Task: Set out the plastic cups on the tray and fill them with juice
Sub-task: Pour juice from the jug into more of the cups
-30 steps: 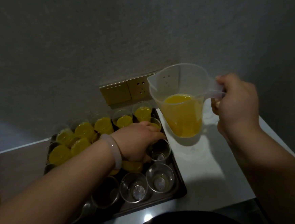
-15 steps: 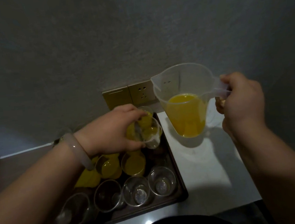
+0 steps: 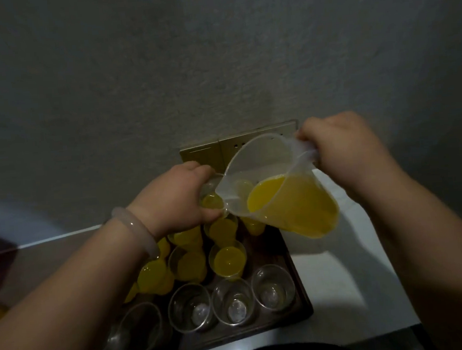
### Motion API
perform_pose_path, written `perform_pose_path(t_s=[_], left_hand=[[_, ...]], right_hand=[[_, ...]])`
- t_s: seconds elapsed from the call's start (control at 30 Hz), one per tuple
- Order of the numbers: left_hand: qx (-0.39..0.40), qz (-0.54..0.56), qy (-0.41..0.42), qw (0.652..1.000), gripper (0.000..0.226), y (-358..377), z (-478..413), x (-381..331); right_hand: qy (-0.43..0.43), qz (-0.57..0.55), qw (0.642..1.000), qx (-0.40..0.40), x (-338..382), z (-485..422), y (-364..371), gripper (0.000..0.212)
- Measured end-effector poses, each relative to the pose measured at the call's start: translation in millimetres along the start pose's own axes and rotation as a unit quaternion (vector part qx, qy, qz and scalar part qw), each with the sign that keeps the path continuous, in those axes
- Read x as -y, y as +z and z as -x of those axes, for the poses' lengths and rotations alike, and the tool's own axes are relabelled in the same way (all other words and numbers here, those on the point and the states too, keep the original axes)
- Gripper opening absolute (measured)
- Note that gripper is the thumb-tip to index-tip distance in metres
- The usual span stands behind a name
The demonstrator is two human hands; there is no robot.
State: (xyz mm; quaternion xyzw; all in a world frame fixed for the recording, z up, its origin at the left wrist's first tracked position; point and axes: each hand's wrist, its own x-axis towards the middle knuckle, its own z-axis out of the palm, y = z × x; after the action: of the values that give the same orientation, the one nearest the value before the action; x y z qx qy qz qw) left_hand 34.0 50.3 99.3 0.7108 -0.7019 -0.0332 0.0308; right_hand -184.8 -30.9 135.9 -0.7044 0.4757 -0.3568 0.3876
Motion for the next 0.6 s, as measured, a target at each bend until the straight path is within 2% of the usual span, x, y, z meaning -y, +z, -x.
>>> perform_pose_path(t_s=[0.13, 0.6], left_hand=[[0.003, 0.009, 0.005, 1.0, 0.078, 8, 5, 0], [0.018, 0.013, 0.011, 1.0, 0.079, 17, 7, 3]], right_hand=[[-0.003, 0.092, 0.995, 0.04, 15, 0, 12, 0.041], [-0.042, 0.268, 0.961, 0.047, 51, 1, 23, 0.043]])
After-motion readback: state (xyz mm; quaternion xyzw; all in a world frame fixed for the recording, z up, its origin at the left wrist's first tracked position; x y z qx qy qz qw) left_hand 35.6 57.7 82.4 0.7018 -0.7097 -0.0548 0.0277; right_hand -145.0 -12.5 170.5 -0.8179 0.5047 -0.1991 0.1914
